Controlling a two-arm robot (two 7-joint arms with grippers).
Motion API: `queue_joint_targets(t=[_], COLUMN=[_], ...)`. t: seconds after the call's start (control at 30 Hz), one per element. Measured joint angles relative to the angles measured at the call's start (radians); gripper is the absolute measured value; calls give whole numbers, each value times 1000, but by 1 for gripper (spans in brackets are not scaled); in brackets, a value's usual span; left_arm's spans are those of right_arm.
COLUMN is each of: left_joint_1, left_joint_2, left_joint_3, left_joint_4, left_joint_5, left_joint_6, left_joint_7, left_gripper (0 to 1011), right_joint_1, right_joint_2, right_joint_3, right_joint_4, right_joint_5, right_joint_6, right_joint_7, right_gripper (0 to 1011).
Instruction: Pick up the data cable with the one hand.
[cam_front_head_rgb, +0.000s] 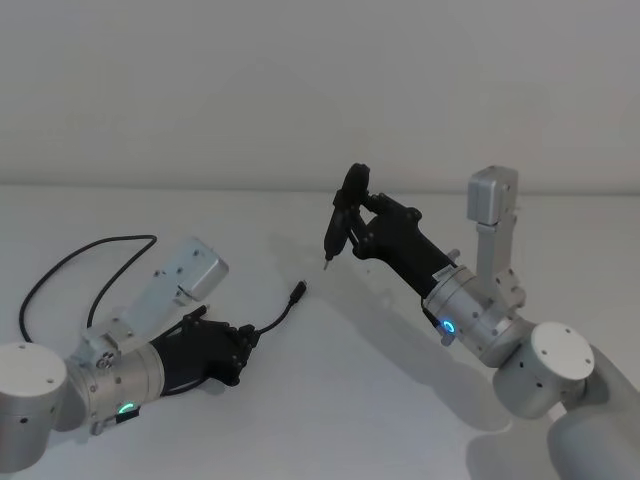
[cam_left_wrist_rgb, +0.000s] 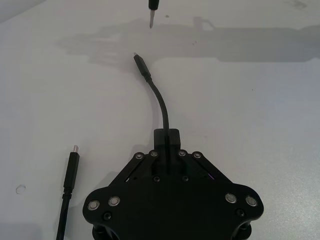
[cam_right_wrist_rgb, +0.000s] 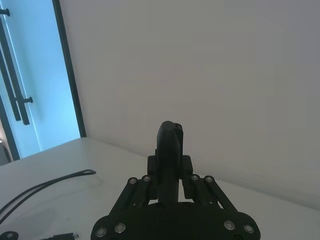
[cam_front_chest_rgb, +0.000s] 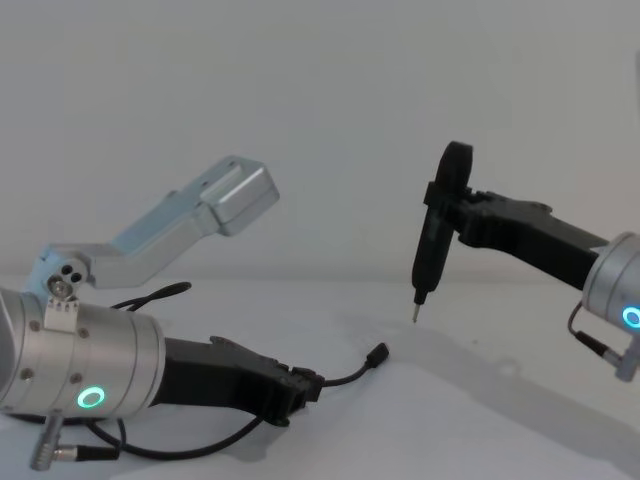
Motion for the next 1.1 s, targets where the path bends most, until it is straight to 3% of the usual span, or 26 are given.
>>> queue_joint_targets(t=[0.4, 1.1], left_joint_1=[0, 0], left_joint_2=[0, 0], left_joint_3=[0, 0], left_joint_4=[0, 0], left_joint_5=[0, 0], left_joint_6=[0, 0], left_joint_7=[0, 0], left_gripper=[41, 40], right_joint_1=[43, 85], right_joint_2=[-28, -56], right_joint_3=[-10, -11], right_joint_4=[96, 189], right_joint_5=[-8, -15], right_joint_6=[-18, -43], right_joint_7=[29, 62], right_gripper=[275, 275])
